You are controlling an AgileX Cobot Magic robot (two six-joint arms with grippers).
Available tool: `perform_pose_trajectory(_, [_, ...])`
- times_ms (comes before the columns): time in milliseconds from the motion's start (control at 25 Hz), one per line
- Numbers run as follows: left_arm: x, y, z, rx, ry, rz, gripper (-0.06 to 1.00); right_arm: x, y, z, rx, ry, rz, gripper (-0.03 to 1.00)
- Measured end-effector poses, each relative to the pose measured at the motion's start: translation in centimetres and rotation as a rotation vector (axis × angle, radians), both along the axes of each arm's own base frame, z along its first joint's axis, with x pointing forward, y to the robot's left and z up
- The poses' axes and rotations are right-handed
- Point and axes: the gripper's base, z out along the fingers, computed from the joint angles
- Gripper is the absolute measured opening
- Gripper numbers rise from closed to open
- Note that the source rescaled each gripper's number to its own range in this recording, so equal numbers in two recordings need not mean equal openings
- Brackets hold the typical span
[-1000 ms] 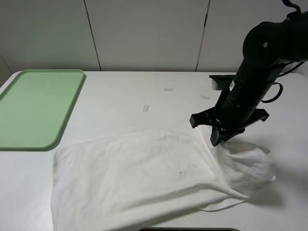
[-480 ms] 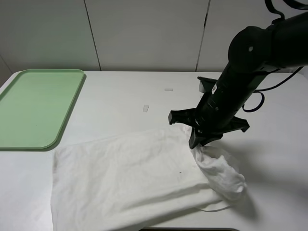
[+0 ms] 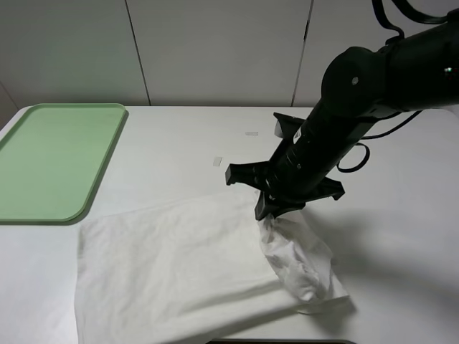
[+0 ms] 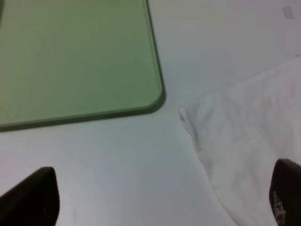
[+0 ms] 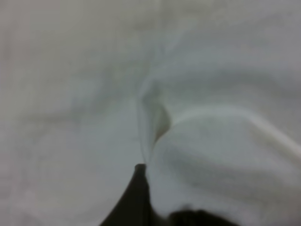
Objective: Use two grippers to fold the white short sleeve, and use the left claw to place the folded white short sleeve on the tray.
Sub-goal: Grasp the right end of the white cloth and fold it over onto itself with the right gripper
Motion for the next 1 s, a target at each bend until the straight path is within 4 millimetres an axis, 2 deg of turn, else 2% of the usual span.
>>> perform_pose_trajectory(160, [0.0,0.1,0.0,0.011,-0.001,0.007,0.88,-0.3,0.5,0.1,0.015,-0.006,0.027,0.11])
perform_pose_trajectory(240, [0.0,0.2,0.0,0.017,-0.002,0.011,0.88,-0.4,0.7,0.1,0.019,-0.012,0.045,0.19])
perform_pose_trajectory(320, [0.0,0.2,0.0,0.018,-0.002,0.012,0.88,-0.5,0.9,0.1,0.030,-0.017,0.058,0.41])
perform_pose_trajectory(360, [0.0,0.2,0.0,0.018,-0.002,0.012,0.88,-0.5,0.9,0.1,0.030,-0.017,0.058,0.41])
perform_pose_trajectory(400, [0.0,0.2,0.0,0.018,-0.002,0.012,0.88,-0.5,1.0,0.1,0.035,-0.024,0.079,0.55])
perform_pose_trajectory(480, [0.0,0.2,0.0,0.019,-0.002,0.012,0.88,-0.7,1.3,0.2,0.042,-0.040,0.122,0.70])
perform_pose_trajectory(520, [0.0,0.2,0.0,0.019,-0.002,0.012,0.88,-1.0,1.8,0.2,0.057,-0.062,0.189,0.88])
perform_pose_trajectory(560, [0.0,0.2,0.0,0.019,-0.002,0.012,0.88,-1.2,2.2,0.3,0.070,-0.081,0.232,0.94])
perform_pose_trajectory(640, [0.0,0.2,0.0,0.019,-0.002,0.012,0.88,-1.6,3.2,0.5,0.108,-0.127,0.289,0.99])
perform_pose_trajectory(800, [0.0,0.2,0.0,0.019,-0.002,0.012,0.88,-1.8,3.6,0.6,0.121,-0.138,0.311,1.00])
perform_pose_trajectory(1000, [0.0,0.2,0.0,0.019,-0.002,0.012,0.88,-1.9,3.0,0.3,0.051,-0.139,0.390,1.00])
